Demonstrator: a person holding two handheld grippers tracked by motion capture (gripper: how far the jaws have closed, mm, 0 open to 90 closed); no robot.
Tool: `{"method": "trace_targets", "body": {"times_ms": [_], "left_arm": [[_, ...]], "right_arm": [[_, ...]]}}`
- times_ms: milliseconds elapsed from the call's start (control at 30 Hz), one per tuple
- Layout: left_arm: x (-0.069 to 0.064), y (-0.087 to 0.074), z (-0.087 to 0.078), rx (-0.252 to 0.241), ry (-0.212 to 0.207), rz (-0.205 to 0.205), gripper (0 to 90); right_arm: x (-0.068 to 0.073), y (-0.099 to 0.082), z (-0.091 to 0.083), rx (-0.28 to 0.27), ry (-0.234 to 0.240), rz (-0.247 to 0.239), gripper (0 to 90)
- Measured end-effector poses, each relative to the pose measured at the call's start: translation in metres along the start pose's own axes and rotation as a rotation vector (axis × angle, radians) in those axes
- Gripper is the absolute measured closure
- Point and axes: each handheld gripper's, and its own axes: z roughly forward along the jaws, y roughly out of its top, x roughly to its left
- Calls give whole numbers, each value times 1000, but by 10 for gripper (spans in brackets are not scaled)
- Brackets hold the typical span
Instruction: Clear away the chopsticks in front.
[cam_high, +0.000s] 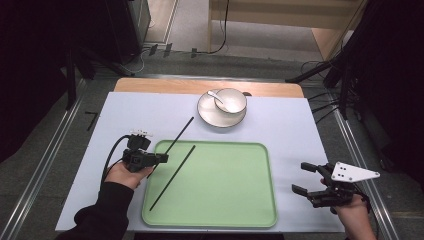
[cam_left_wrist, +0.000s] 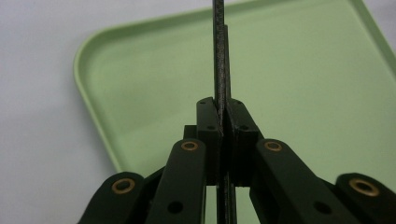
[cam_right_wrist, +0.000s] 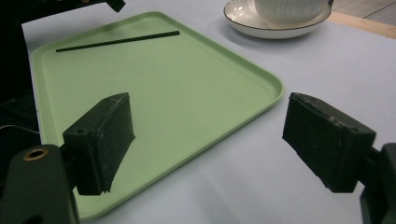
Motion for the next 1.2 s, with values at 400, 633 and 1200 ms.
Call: {"method": "trace_targets", "body": {"times_ms": [400, 633, 1200], "left_arm": [[-7, -35, -12, 11, 18, -21, 856], [-9, -48, -13, 47, 18, -37, 856], [-11, -51, 12, 142, 53, -85, 850]], "right_arm": [[0, 1, 2, 3, 3, -3, 170], [0, 1, 2, 3, 2, -2, 169], [1, 2, 4, 7, 5, -12, 169]]}}
